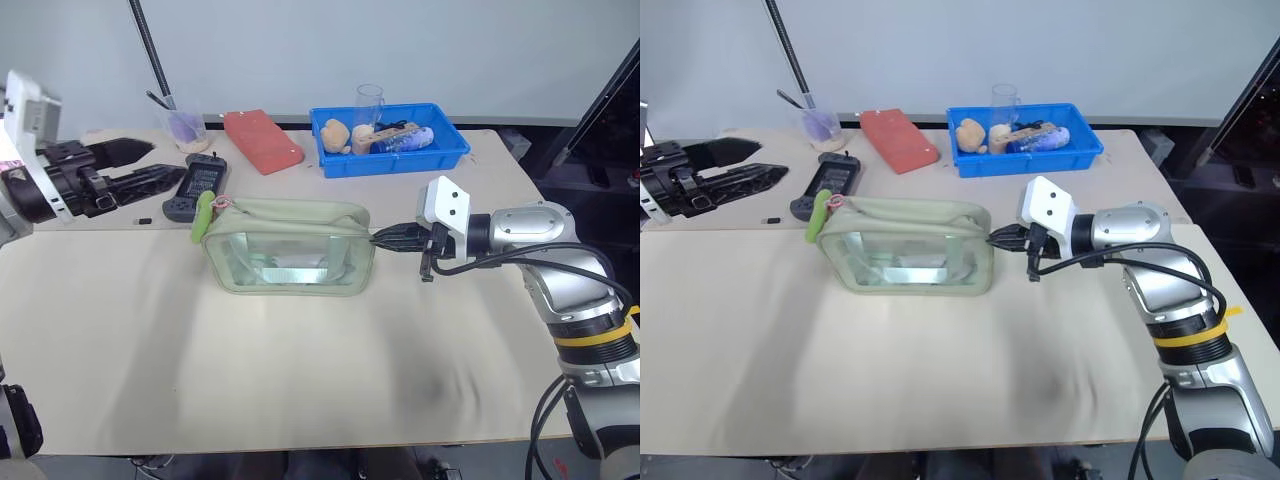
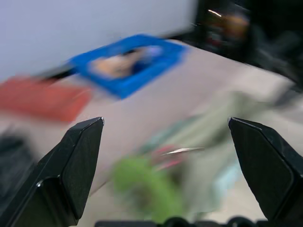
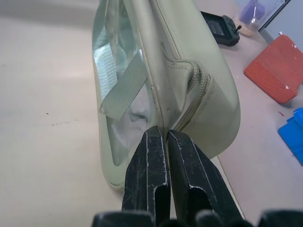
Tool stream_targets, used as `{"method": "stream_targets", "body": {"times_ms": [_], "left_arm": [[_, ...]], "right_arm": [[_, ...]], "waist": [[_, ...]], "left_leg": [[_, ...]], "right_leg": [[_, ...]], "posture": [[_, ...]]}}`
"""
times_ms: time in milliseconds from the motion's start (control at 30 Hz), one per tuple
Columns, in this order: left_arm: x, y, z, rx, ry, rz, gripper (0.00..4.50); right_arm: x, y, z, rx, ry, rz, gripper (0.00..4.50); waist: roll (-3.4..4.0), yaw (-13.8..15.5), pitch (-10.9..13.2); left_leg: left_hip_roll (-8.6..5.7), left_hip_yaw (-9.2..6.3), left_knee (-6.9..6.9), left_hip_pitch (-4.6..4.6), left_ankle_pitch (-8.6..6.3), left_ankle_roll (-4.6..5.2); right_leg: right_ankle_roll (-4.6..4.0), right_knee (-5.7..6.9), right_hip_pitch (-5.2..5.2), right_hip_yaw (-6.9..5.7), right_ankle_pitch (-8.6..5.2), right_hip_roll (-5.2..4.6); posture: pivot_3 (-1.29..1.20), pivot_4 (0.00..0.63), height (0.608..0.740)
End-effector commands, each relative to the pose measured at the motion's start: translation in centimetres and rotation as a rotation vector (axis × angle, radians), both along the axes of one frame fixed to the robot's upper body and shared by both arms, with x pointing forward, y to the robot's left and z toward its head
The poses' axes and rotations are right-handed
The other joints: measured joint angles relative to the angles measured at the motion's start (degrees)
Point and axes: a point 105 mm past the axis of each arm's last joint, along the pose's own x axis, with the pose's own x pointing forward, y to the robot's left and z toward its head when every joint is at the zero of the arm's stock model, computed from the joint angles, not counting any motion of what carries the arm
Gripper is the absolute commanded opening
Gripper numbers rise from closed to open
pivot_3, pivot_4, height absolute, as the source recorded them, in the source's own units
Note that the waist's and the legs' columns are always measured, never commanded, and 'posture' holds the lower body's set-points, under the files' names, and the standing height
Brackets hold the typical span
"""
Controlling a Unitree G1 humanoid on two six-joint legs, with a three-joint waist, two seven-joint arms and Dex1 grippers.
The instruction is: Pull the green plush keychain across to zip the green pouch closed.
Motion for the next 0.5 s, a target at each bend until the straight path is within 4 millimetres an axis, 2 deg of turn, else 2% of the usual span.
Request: {"method": "stream_targets", "body": {"times_ms": [33,133,333,500], "left_arm": [[-0.2,1.7,-0.8,-0.085,0.035,0.064,4.5],[-0.2,1.9,-2.6,-0.124,0.093,0.08,4.5],[0.7,-0.3,-5.8,-0.129,0.177,0.072,4.5],[1.9,-0.9,-6.3,-0.155,0.157,0.103,4.5]], "right_arm": [[-0.4,0.4,0.8,0.004,-0.04,0.026,0.07],[-0.5,0.3,0.9,0.006,-0.035,0.027,0.07],[-0.5,0.4,0.9,0.009,-0.03,0.029,0.07],[-0.6,0.4,1.0,0.011,-0.027,0.032,0.07]], "waist": [[0.0,-0.1,0.0],[0.0,0.0,0.0],[-0.01,0.2,0.0],[-0.01,0.2,0.0]], "left_leg": [[0.0,0.0,0.0,0.0,0.0,0.0],[0.0,0.0,0.0,0.0,0.0,0.0],[0.0,0.0,0.0,0.0,0.0,-0.01],[-0.02,0.0,0.0,0.0,0.01,-0.02]], "right_leg": [[-0.14,0.0,0.0,0.0,0.09,-0.01],[-0.37,-0.01,-0.01,-0.02,0.22,-0.02],[-0.38,0.0,0.0,-0.02,0.23,-0.03],[-0.4,0.0,0.02,-0.02,0.24,-0.03]], "posture": [[0.0,0.15,0.74],[0.0,0.15,0.74],[0.0,0.15,0.74],[0.0,0.15,0.74]]}}
